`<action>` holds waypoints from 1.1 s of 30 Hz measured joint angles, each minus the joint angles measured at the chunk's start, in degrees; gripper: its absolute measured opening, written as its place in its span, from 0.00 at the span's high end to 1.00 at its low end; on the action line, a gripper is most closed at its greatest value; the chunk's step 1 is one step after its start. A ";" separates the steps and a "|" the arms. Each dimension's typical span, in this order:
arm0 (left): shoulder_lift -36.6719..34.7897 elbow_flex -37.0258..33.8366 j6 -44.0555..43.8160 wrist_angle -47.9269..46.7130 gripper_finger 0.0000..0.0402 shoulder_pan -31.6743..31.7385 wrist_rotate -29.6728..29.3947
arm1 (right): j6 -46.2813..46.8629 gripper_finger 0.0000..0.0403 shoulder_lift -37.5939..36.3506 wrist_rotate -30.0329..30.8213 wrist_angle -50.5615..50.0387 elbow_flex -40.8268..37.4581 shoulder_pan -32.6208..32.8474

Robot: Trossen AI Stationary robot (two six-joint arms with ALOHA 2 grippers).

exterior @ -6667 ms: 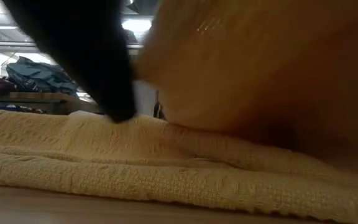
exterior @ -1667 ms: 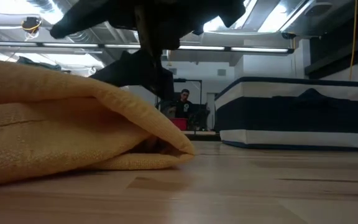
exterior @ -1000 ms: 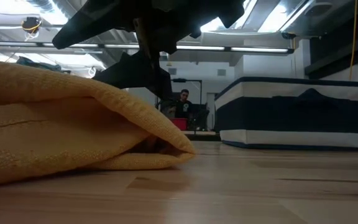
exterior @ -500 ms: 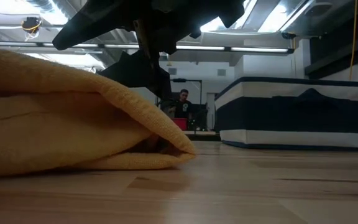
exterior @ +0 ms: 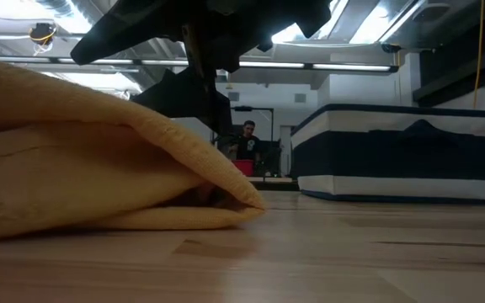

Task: Fold towel
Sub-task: Fold the yellow towel

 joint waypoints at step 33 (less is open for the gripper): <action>0.00 10.08 -6.07 -10.67 0.93 -2.86 -9.75 | -8.79 0.36 7.98 10.82 1.13 0.20 -0.02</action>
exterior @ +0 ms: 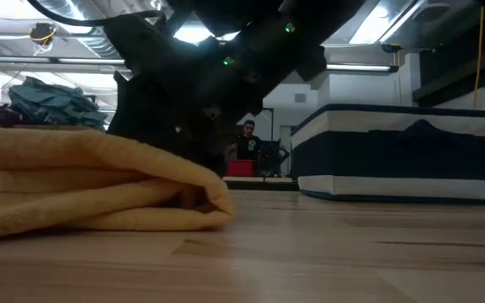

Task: Fold towel
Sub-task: Fold the yellow towel

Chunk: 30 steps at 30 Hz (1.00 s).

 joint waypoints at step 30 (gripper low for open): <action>3.08 -0.02 5.37 14.72 0.93 -1.47 3.55 | -3.52 0.36 -6.27 -8.97 5.13 -0.22 2.87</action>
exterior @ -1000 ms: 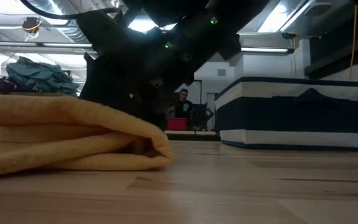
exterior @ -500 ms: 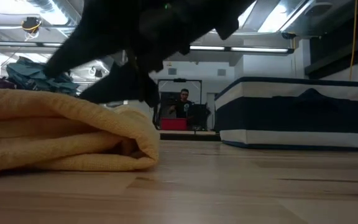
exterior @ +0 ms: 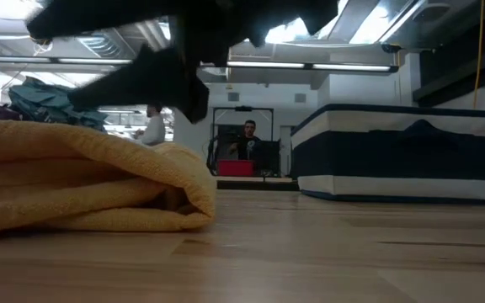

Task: Fold towel
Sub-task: Fold the yellow towel

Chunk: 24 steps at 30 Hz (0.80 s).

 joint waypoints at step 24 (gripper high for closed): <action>-0.02 0.00 5.46 0.71 0.93 0.40 3.30 | -8.68 0.36 0.39 10.29 2.61 0.00 1.68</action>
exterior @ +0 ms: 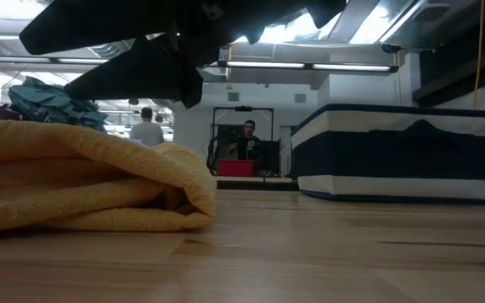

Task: Fold towel
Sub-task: Fold the yellow towel

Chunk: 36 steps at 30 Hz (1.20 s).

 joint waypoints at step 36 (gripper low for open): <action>0.26 -0.01 4.09 -3.63 0.93 2.35 0.06 | -1.32 0.87 5.05 2.87 2.99 0.04 2.19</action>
